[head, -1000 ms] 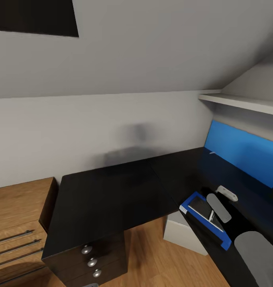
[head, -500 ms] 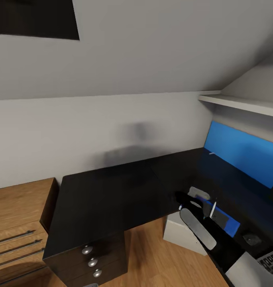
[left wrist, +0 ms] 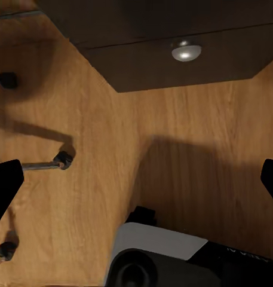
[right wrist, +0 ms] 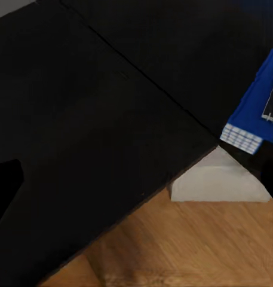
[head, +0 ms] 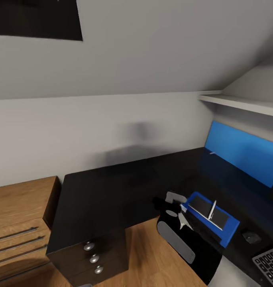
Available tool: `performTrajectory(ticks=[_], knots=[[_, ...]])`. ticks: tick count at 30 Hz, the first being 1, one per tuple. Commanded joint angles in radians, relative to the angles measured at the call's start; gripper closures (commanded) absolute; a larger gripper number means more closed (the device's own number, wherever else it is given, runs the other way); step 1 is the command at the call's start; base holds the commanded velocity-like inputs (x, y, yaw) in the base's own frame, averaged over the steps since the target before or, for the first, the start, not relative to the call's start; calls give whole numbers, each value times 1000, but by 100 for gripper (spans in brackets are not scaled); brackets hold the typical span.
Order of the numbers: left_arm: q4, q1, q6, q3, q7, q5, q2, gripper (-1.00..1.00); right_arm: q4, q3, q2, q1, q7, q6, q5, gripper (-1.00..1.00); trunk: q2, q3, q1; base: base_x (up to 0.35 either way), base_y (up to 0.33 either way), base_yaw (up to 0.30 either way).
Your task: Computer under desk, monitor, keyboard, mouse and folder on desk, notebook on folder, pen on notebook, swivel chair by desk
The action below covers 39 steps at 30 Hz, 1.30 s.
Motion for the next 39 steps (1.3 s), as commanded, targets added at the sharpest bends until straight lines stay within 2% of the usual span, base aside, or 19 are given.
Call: performTrajectory(ticks=[1,12,16,18,19,27,28,29,30,31,33,34,35,36,38,39], knots=[[-3,0,3,-3,7,11,9,-100,3,9,9,-2,-6,11,6,-100,-1,-1,0,-327,0,248],[4,0,5,-2,7,12,17,-100,57,18,23,-2,-5,9,17,-100,-1,-8,0,-333,0,211],[58,0,4,-2,7,12,22,-100,60,29,29,-2,-6,9,17,-100,-1,-9,0,-336,0,55],[82,0,3,-2,6,12,30,-100,61,42,32,-2,-6,9,17,-100,-1,-9,0,-336,0,25],[113,0,-17,-2,7,13,50,-100,63,87,37,-2,-6,8,18,-100,-1,-9,0,-336,0,9],[156,0,-96,0,7,23,63,-100,72,120,37,0,0,5,16,-100,-1,-9,0,-336,0,4],[174,0,-127,1,6,24,68,-100,143,201,38,5,3,-23,19,-100,-1,-9,0,-297,0,0],[175,0,-133,1,7,24,74,-100,166,238,38,6,3,-43,19,-100,-1,-9,0,-226,0,0],[175,0,-139,1,7,24,76,-100,178,257,38,6,4,-58,20,-100,-1,-9,0,-186,0,0],[176,0,-159,1,7,24,79,-100,205,296,38,7,4,-93,19,-100,-1,-9,0,-119,0,0],[178,0,-188,1,7,24,81,-100,240,335,38,7,5,-137,19,-100,-1,-9,0,-86,0,0],[180,0,-223,1,7,24,82,-100,285,377,38,7,10,-185,18,-100,-1,-9,0,-49,0,0],[182,0,-240,1,7,24,83,-100,311,398,39,7,16,-211,18,-100,-1,-9,0,-39,0,0],[188,0,-267,1,7,24,83,-100,369,439,41,7,33,-263,17,-100,-1,-9,0,-25,0,0],[196,0,-285,1,7,25,83,-100,435,477,45,7,61,-316,16,-100,6,-6,-4,-18,0,0],[202,0,-297,1,7,25,83,-100,509,507,52,8,103,-367,14,-100,13,-3,-8,-10,0,0]])
